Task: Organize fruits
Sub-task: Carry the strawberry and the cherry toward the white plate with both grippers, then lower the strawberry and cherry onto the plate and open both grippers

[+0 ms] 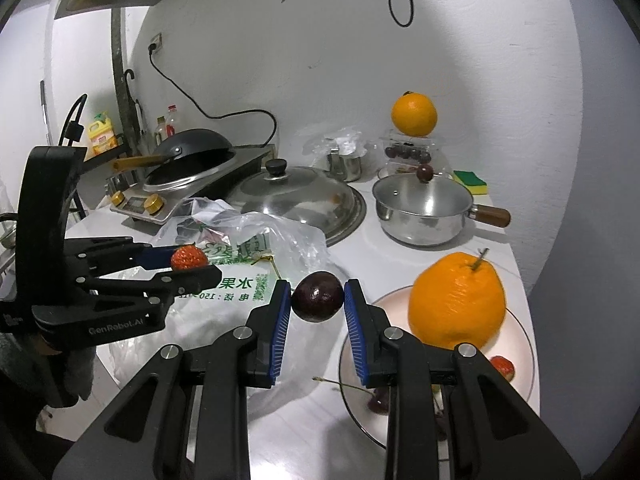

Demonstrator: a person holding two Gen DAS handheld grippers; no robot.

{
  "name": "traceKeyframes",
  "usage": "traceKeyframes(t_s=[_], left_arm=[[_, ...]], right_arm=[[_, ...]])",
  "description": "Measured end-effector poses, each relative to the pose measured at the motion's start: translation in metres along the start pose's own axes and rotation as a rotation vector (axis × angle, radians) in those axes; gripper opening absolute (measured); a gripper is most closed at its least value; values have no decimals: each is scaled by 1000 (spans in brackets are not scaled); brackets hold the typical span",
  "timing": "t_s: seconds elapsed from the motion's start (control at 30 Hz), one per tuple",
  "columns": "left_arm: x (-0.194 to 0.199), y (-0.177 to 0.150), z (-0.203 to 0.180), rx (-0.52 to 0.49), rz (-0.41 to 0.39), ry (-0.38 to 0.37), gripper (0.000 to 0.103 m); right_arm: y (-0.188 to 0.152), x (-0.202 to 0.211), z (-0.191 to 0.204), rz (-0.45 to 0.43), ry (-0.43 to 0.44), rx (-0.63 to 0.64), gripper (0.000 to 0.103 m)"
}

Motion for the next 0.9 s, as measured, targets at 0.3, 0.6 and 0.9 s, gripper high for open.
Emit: traceKeyframes(t_s=[0.3, 0.6, 0.9], left_arm=[[3, 7, -30, -26, -10, -35, 38], [-7, 7, -66, -56, 3, -85, 38], [-32, -2, -102, -66, 42, -137, 38]], right_arm=[[-6, 20, -26, -7, -46, -16, 29], [-20, 39, -64, 3, -112, -47, 29], [-40, 47, -98, 37, -154, -75, 29]])
Point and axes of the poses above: each gripper's, at about its wrist camera, not at the fingertips, and x roughly against the way its jaws point, z to its left, y to its top, the point moved 5 cm from there along -x, roughly the way its jaws point, and after that the axes turned 15 degrees about -z, right-handed, at the moved point
